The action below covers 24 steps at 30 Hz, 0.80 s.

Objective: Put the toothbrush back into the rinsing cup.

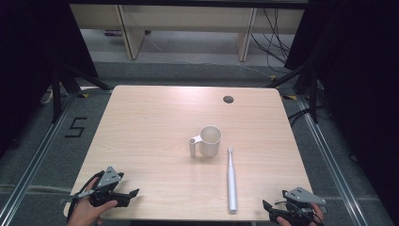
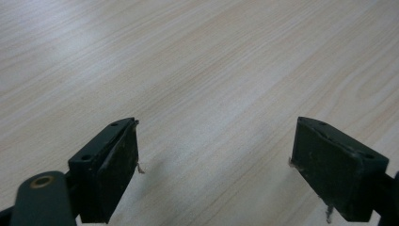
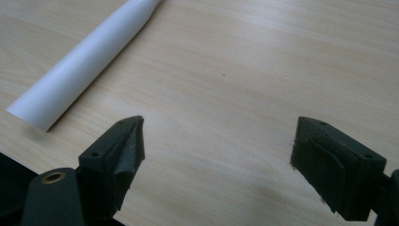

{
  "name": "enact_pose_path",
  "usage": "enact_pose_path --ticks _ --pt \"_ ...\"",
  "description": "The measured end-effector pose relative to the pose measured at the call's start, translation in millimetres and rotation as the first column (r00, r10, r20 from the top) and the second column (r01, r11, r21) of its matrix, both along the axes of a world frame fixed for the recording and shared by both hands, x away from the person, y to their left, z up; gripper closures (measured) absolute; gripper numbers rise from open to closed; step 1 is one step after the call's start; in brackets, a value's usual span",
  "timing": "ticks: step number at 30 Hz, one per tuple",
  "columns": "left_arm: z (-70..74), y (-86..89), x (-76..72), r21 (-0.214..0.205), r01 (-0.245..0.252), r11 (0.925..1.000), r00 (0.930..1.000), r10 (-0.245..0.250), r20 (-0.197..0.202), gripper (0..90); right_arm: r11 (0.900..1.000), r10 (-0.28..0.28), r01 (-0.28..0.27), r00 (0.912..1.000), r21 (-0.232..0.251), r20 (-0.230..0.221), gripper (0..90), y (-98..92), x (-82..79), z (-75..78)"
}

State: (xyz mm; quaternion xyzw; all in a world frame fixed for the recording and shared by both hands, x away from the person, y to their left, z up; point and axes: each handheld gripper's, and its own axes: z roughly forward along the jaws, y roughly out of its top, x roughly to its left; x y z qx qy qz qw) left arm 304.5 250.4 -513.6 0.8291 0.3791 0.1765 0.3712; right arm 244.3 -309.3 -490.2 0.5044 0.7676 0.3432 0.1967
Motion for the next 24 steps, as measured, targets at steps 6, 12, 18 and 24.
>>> enact_pose_path --ticks 6,12,18,24 --pt "-0.1 -0.9 -1.2 -0.011 -0.002 0.9999 1.0000 0.002 -0.006 14.8 0.9998 -0.020 0.020 0.9997 0.009 -0.014 20.3 1.4 -1.2 1.5" --pt "-0.1 -0.5 -0.6 -0.005 -0.005 1.0000 1.0000 0.005 -0.006 14.8 0.9999 0.008 -0.007 0.9997 -0.012 0.021 20.6 0.5 1.7 2.6" --pt "0.1 -0.4 -0.7 -0.011 -0.002 0.9999 1.0000 0.002 -0.006 14.8 0.9998 0.012 -0.011 0.9997 -0.017 0.023 21.0 0.3 2.2 1.9" --pt "0.2 -0.5 -0.7 -0.011 -0.002 0.9999 1.0000 0.002 -0.006 14.8 0.9998 0.006 -0.006 0.9998 -0.017 0.017 21.5 0.2 1.9 2.0"
